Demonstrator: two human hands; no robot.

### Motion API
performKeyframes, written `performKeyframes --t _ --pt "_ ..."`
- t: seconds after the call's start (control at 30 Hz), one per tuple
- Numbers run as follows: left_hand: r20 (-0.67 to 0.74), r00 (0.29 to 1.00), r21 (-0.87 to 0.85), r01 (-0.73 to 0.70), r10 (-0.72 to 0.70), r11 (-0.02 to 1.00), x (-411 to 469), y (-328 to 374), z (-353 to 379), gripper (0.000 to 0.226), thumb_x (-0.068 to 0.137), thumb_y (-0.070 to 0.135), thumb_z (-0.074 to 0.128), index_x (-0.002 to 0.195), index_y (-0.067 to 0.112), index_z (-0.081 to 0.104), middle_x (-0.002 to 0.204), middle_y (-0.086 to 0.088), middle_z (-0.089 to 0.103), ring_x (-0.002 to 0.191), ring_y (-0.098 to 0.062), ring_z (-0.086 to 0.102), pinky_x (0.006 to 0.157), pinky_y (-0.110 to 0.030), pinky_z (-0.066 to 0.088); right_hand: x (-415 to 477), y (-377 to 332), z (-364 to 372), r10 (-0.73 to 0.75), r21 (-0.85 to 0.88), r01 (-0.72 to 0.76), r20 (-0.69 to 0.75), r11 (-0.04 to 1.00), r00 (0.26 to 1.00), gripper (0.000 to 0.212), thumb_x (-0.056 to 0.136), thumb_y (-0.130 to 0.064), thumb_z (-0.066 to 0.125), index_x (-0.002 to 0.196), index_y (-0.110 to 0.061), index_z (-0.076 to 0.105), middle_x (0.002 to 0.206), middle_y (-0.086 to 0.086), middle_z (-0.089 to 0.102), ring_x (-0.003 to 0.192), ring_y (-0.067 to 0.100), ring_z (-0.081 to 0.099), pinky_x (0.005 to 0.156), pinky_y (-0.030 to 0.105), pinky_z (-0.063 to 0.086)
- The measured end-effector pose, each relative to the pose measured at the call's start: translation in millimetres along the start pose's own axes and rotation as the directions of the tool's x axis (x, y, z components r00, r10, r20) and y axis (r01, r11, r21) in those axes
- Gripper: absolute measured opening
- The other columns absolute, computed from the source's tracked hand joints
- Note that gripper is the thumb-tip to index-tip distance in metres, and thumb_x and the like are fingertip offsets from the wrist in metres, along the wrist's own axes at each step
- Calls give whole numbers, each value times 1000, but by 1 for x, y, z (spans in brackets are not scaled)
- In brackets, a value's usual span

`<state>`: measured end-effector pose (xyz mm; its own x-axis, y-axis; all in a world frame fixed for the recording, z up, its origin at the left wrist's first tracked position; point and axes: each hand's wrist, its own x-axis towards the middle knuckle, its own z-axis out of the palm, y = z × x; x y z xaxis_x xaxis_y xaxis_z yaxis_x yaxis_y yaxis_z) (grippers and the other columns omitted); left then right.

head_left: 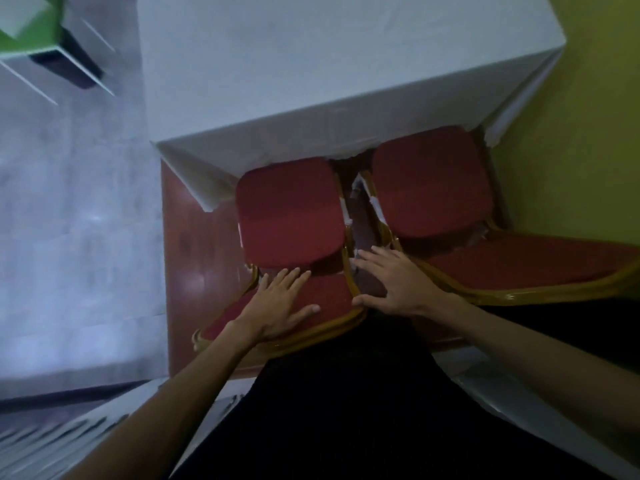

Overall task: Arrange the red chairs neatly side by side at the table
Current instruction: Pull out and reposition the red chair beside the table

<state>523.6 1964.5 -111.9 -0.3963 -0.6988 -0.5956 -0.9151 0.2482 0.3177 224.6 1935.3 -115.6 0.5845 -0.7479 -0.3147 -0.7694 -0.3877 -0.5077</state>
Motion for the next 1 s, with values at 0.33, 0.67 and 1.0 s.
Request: performKeyframes --t 0.33,0.67,1.0 --pt "20 999 -143 34 -32 989 -42 -35 18 94 83 88 5 158 33 17 165 2 18 152 -18 13 122 -53 9 4 -47 42 -17 105 -14 287 994 958 90 87 -81 38 158 -30 20 166 1 19 152 22 12 122 42 10" --pt "15 993 -235 114 -114 965 -57 -32 29 91 84 87 12 158 34 17 165 2 16 152 -17 12 122 -51 6 1 -63 63 11 164 -68 325 984 946 80 92 -79 29 157 -33 25 164 1 24 151 21 18 122 43 16" --pt "123 979 -254 -125 161 959 -66 -88 31 91 82 88 10 156 37 21 165 3 16 152 -15 12 123 -46 8 36 -126 59 110 142 -157 293 977 950 80 90 -82 28 155 -36 29 162 -4 29 148 14 27 119 41 24"
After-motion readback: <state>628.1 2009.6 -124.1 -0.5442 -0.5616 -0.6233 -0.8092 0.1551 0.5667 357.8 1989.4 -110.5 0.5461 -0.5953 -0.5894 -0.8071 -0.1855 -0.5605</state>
